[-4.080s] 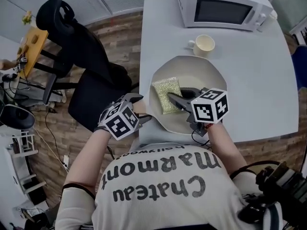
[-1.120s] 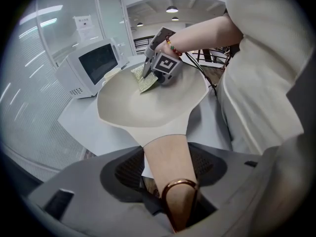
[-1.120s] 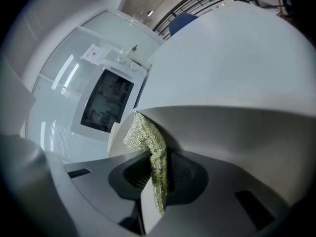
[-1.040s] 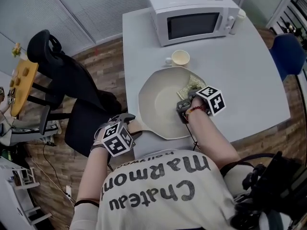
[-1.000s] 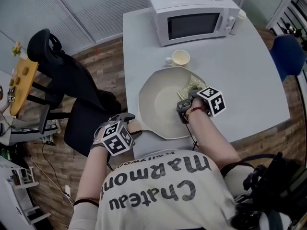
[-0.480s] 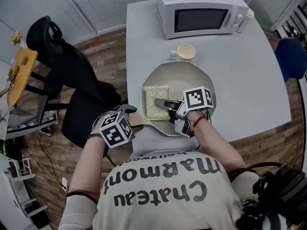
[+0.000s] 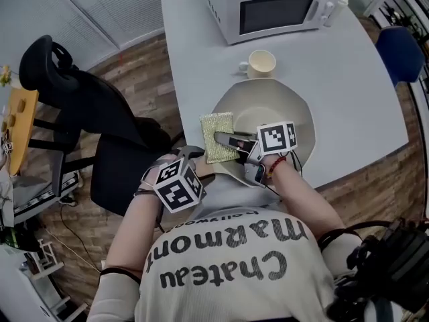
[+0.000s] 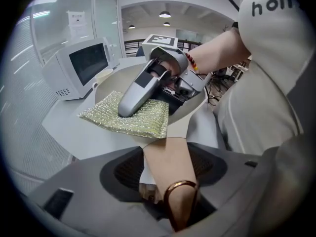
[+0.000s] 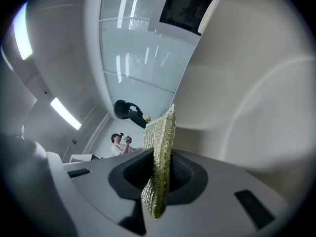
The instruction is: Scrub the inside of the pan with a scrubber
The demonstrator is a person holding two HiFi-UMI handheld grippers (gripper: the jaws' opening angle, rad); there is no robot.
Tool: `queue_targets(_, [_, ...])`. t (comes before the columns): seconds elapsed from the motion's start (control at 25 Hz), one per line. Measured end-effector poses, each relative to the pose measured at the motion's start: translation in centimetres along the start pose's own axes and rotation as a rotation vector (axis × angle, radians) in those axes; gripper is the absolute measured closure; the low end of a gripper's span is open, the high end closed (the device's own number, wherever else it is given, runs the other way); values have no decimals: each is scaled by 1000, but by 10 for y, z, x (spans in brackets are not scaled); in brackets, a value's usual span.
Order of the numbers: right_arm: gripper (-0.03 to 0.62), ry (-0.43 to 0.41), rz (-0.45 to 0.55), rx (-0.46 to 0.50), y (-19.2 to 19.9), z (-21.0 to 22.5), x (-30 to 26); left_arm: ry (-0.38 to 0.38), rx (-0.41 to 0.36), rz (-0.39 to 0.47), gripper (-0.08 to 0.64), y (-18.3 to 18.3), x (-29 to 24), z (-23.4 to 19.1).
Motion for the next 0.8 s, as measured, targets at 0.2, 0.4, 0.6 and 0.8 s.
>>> queue_targets(0.2, [535,92,144,-33,10,-3,7,106,-17,29,284,4,3,-9])
queue_targets(0.4, [537,313,146,-110,28,2,14,170,-93,16,281,5,5,-14])
queue_targets(0.6, [537,518,83,-76,35,9,8,174,-163,-7,267,2,2,-14])
queue_targets(0.8, [538,708,3,39,25,-1,1,196,-200,3,264,2,6,-16])
Point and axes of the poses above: the fingertips, and each gripper's own axes: x backward along the fingers, z to its right, y out of its underside, the point moved 9 cm from there along x, backward along the fingers, and after that the axes turned 8 degrees about -z, right-handed, at the moved point
